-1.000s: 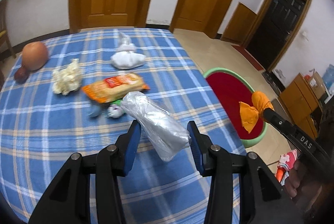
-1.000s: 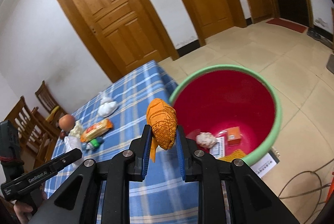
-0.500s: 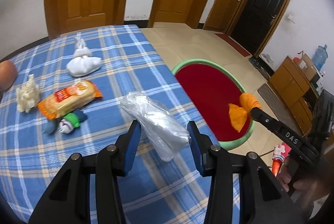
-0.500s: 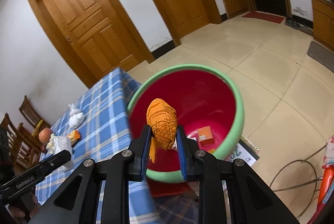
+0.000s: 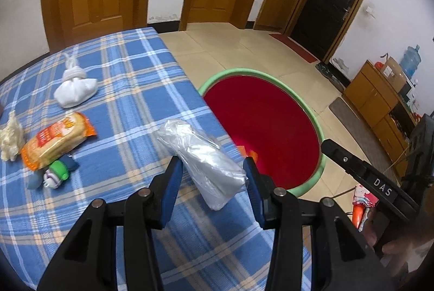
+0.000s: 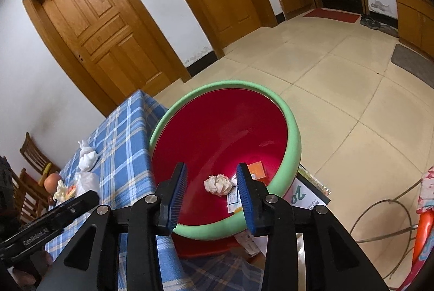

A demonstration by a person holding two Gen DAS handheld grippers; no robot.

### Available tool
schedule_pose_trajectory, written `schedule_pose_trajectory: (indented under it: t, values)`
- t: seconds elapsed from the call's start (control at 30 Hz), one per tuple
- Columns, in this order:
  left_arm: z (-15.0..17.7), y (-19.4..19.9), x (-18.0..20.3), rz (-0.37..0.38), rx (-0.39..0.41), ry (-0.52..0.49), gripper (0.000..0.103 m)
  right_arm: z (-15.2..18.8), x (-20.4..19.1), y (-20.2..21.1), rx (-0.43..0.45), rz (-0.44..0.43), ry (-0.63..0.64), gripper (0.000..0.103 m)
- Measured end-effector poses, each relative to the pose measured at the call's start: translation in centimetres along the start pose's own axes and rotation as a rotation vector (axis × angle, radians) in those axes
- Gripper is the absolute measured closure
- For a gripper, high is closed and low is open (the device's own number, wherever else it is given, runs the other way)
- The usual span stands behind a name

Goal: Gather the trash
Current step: 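Open the right tool over the bucket while the left tool opens, dropping both items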

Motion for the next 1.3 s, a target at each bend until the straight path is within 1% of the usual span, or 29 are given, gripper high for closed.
schedule_pose_trajectory:
  t: [0.2,0.37,0.5,0.57,0.73,0.97,1.0,1.07,1.13,1.23,1.3]
  values:
    - [-0.7,-1.6,2.1,0.019,-0.014,-0.050,0.057,-0.2,0.7,0.3,0.011,-0.001,-0.014,0.064]
    - [-1.7,-2.8,4.0,0.030,-0.006,-0.105,0.057,-0.4,1.5,0.4,0.019,0.007,-0.030,0.064]
    - [-2.1,-3.7,4.7,0.037,-0.018,-0.118,0.056,-0.5,2.3,0.2,0.017,0.013,-0.046,0.064]
    - [-2.1,-3.9,4.8,0.031,-0.024,-0.118,0.048,-0.5,2.6,0.1,0.016,0.015,-0.052,0.064]
    - [-1.7,-4.1,4.5,0.011,-0.034,-0.117,0.048,-0.6,3.3,0.0,0.016,0.014,-0.067,0.064]
    - [-0.1,-4.4,2.9,-0.022,-0.078,-0.082,0.048,-0.4,3.5,-0.1,0.007,-0.002,-0.070,0.064]
    - [0.1,-4.5,2.7,-0.023,-0.084,-0.077,0.049,-0.4,3.5,-0.1,0.007,-0.003,-0.070,0.064]
    - [0.4,-4.7,2.4,-0.013,-0.102,-0.067,0.065,-0.4,3.5,-0.1,0.008,-0.005,-0.071,0.064]
    - [0.5,-4.6,2.5,-0.015,-0.095,-0.074,0.069,-0.4,3.5,-0.1,0.008,-0.006,-0.071,0.064]
    - [0.4,-4.6,2.8,0.002,-0.096,-0.073,0.070,-0.4,3.4,0.0,0.009,-0.008,-0.070,0.064]
    - [0.0,-4.8,3.3,0.004,-0.087,-0.090,0.070,-0.4,3.4,0.0,0.011,-0.009,-0.070,0.064]
Point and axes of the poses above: each gripper's, at about its wrist camera, not at the fingertips, and y roughly against the way its jaws point, x to its right, z to its underside, the point moved 4 cm from there along -y, roughly the way its jaws point, and after that the axes turned 2 degrees about -y, right-handed, at the moved point
